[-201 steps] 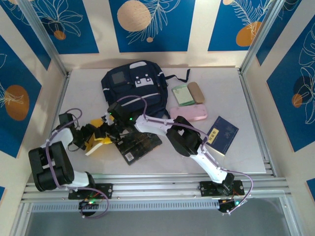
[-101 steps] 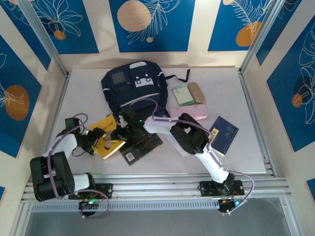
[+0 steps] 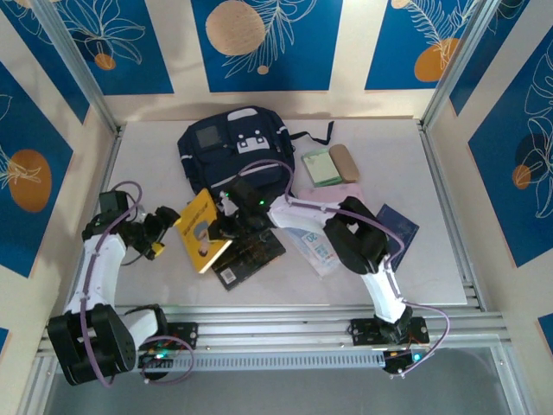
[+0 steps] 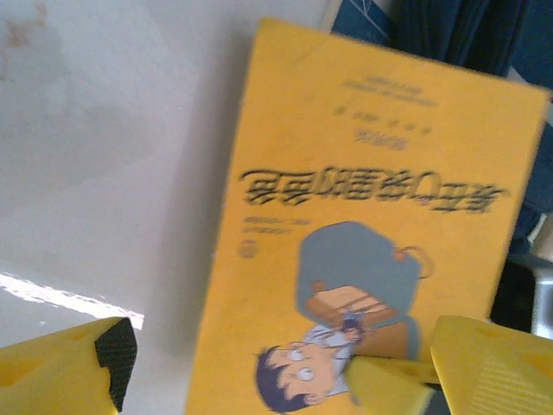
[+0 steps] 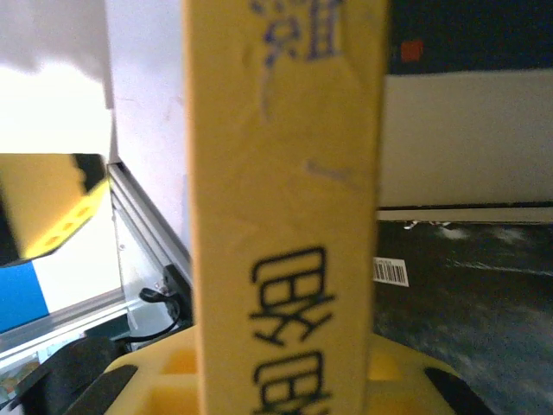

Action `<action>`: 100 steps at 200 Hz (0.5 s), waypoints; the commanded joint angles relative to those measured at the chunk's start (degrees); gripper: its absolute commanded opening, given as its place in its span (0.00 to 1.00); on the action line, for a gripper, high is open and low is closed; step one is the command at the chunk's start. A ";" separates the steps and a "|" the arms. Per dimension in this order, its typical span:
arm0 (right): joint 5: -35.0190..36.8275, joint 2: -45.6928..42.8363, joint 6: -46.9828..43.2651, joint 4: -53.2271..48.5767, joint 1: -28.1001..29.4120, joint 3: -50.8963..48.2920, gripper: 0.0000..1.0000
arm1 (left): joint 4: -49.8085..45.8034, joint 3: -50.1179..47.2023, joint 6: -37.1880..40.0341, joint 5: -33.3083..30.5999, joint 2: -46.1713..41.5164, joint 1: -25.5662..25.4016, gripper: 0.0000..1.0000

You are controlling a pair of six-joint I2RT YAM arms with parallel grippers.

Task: Pack the student bag

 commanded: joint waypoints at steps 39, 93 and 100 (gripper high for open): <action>-15.97 -17.55 2.14 12.69 -7.79 -11.39 0.00 | 16.85 -0.64 -7.90 19.94 -0.63 -3.72 0.90; -24.16 -23.07 15.00 27.88 -12.67 -17.90 0.00 | 28.69 2.66 -14.16 23.21 -0.33 -10.82 0.94; -24.78 -23.24 16.82 30.21 -12.90 -18.66 0.00 | 29.93 2.81 -14.85 23.29 -0.07 -11.26 0.94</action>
